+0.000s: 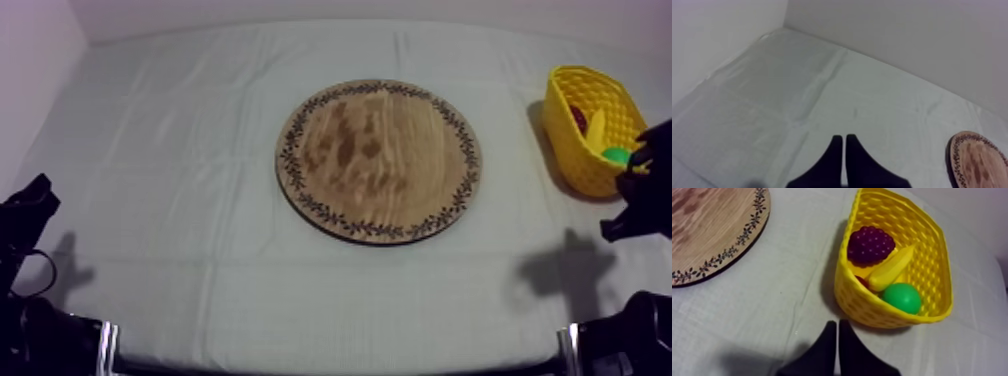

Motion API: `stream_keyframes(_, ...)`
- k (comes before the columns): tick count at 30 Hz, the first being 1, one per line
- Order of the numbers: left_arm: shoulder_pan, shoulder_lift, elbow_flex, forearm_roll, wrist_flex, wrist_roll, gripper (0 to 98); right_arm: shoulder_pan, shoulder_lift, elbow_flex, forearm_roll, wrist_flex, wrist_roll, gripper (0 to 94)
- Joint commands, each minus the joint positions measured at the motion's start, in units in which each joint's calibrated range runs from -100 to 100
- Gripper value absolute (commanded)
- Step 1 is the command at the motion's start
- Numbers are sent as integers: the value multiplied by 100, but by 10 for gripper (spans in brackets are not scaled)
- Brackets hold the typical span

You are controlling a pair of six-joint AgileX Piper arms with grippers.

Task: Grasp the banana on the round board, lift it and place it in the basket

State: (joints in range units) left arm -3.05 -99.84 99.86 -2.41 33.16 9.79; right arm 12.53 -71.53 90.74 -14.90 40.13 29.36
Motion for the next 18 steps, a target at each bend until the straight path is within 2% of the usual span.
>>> stream_keyframes(1,-2,2,3,-1,-1,0,1,13,-516,276,44,-97,-238,5)
stream_keyframes(7,-2,2,3,-1,-1,0,1,-32,-1418,498,487,132,-1237,3)
stream_keyframes(11,-2,2,3,-1,-1,2,1,-146,-2044,504,761,450,-1693,3)
stream_keyframes(15,-2,2,3,-1,-1,1,1,-303,-2337,548,930,522,-2022,3)
stream_keyframes(18,-2,2,3,-1,-1,0,1,-427,-2399,611,1034,379,-1974,4)
